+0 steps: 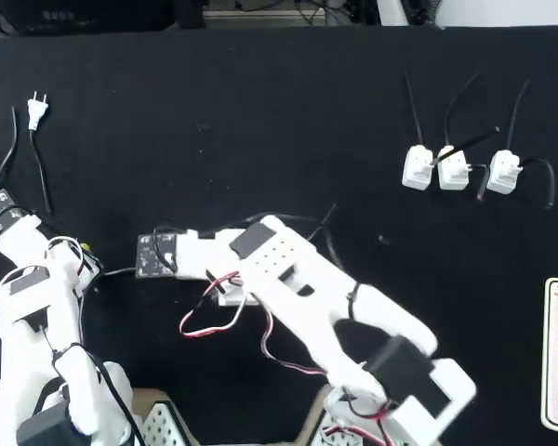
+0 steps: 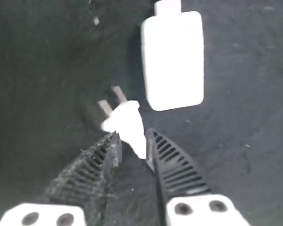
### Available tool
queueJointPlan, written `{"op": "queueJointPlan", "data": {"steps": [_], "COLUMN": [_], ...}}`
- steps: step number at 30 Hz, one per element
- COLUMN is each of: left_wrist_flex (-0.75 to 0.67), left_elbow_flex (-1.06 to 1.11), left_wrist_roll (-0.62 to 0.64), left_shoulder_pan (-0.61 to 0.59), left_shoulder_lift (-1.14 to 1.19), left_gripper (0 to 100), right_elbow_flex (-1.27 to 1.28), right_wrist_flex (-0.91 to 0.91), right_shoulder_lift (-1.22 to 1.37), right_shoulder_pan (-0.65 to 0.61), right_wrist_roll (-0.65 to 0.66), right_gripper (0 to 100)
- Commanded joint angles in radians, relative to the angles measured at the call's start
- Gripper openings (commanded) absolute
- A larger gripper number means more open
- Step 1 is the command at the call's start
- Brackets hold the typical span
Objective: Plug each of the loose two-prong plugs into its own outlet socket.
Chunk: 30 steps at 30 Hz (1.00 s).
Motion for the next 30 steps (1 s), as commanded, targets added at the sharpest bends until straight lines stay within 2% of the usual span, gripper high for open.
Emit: {"op": "queueJointPlan", "data": {"steps": [1, 7, 11, 14, 17, 26, 30], "left_wrist_flex": [-0.017, -0.017, -0.017, -0.017, -0.017, -0.017, -0.017], "left_elbow_flex": [-0.058, -0.058, -0.058, -0.058, -0.058, -0.058, -0.058], "left_wrist_roll": [0.009, 0.009, 0.009, 0.009, 0.009, 0.009, 0.009], "left_shoulder_pan": [-0.004, -0.002, -0.002, -0.002, -0.002, -0.002, -0.002], "left_shoulder_lift": [-0.005, -0.005, -0.005, -0.005, -0.005, -0.005, -0.005], "left_gripper": [18, 18, 18, 18, 18, 18, 18], "right_elbow_flex": [-0.039, 0.022, 0.081, 0.177, 0.236, 0.154, 0.143], "right_wrist_flex": [-0.009, 0.026, 0.120, 0.018, -0.084, -0.153, -0.152], "right_shoulder_lift": [-0.062, -0.087, -0.170, -0.208, -0.185, 0.015, -0.005], "right_shoulder_pan": [-0.009, -0.035, -0.071, -0.109, -0.115, -0.008, 0.029], "right_wrist_roll": [-0.028, -0.020, 0.028, 0.032, 0.032, 0.080, 0.083], "right_gripper": [7.5, 8.0, 18.8, 25.8, 26.0, 26.1, 26.1]}}
